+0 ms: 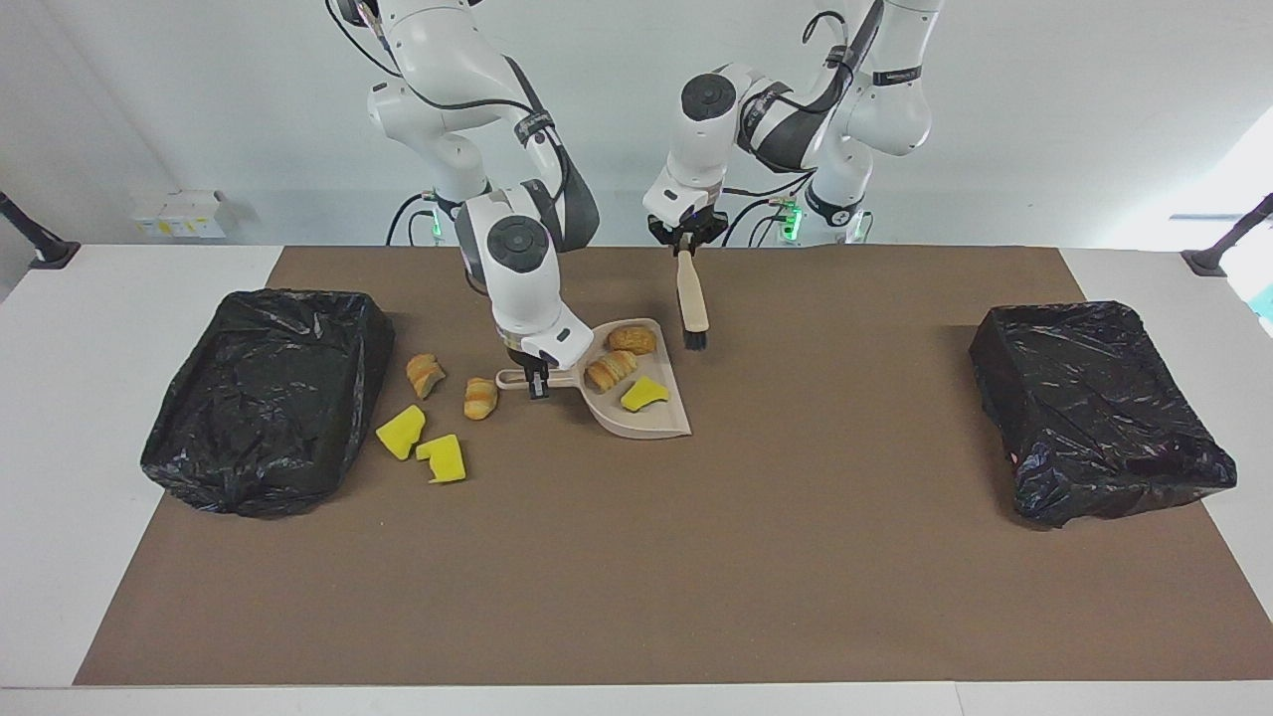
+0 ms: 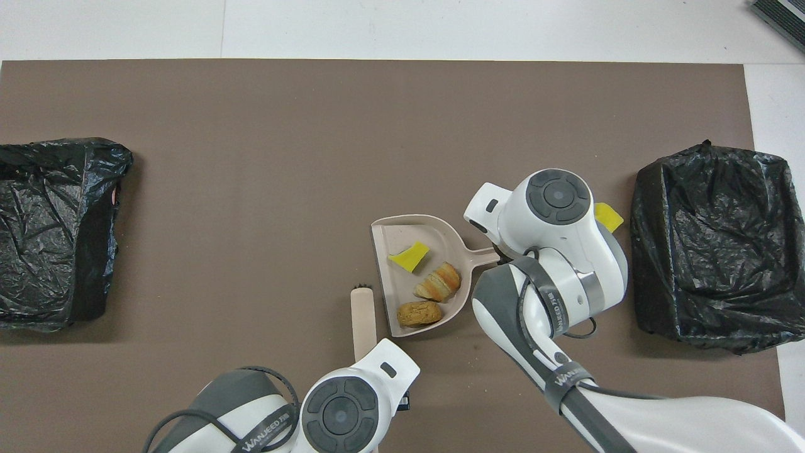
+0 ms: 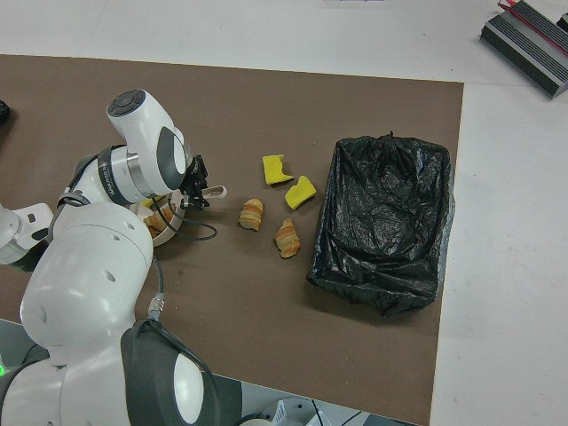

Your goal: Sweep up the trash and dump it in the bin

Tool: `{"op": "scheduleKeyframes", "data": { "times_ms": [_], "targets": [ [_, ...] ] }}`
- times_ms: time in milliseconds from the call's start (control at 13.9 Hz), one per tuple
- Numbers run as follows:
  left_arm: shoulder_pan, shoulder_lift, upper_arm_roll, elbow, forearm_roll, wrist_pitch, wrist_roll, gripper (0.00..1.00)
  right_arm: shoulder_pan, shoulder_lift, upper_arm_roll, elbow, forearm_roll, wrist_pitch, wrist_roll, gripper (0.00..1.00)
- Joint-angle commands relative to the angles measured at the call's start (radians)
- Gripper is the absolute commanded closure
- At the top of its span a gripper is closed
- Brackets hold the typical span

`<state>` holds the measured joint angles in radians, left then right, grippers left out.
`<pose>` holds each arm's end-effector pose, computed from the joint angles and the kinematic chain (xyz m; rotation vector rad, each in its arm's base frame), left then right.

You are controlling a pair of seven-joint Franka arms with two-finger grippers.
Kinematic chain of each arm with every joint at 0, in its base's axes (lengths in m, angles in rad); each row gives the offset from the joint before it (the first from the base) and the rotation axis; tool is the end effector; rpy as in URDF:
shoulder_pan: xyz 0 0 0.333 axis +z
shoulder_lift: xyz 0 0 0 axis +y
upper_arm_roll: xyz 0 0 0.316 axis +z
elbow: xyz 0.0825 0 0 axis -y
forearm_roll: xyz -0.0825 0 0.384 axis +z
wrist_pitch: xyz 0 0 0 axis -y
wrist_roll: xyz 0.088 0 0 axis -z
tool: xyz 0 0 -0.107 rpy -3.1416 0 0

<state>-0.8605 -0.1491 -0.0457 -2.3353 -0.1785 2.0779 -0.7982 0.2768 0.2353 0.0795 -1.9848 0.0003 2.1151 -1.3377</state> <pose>0.2840 -0.3774 0.3881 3.1150 -0.0184 -0.2805 0.5496 0.2031 0.3394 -2.0368 -2.3013 0.1278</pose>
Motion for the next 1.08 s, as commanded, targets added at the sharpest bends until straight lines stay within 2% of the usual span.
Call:
{"op": "scheduleKeyframes", "data": {
  "times_ms": [0, 144, 503, 791, 863, 1007],
  "targets": [
    [-0.012, 0.056, 0.009, 0.001, -0.003, 0.067, -0.015, 1.0, -0.054, -0.01, 0.008, 0.009, 0.105, -0.021, -0.053, 1.0],
    [-0.023, 0.049, 0.009, -0.001, -0.003, 0.028, -0.016, 1.0, -0.096, -0.008, 0.008, 0.02, 0.141, -0.015, -0.089, 1.0],
    [-0.022, 0.052, 0.009, 0.001, -0.009, 0.047, -0.016, 1.0, -0.146, -0.01, 0.008, 0.029, 0.21, -0.014, -0.139, 1.0],
    [-0.017, 0.069, 0.01, 0.019, -0.033, 0.073, -0.015, 1.0, -0.116, -0.036, 0.005, -0.037, 0.225, 0.069, -0.132, 1.0],
    [-0.017, 0.068, 0.009, 0.019, -0.033, 0.068, -0.015, 1.0, -0.114, -0.036, 0.005, -0.049, 0.218, 0.087, -0.132, 0.96],
    [-0.017, 0.068, 0.01, 0.017, -0.033, 0.067, -0.015, 1.0, -0.087, -0.028, 0.003, -0.061, 0.211, 0.126, -0.132, 0.8]
  ]
}}
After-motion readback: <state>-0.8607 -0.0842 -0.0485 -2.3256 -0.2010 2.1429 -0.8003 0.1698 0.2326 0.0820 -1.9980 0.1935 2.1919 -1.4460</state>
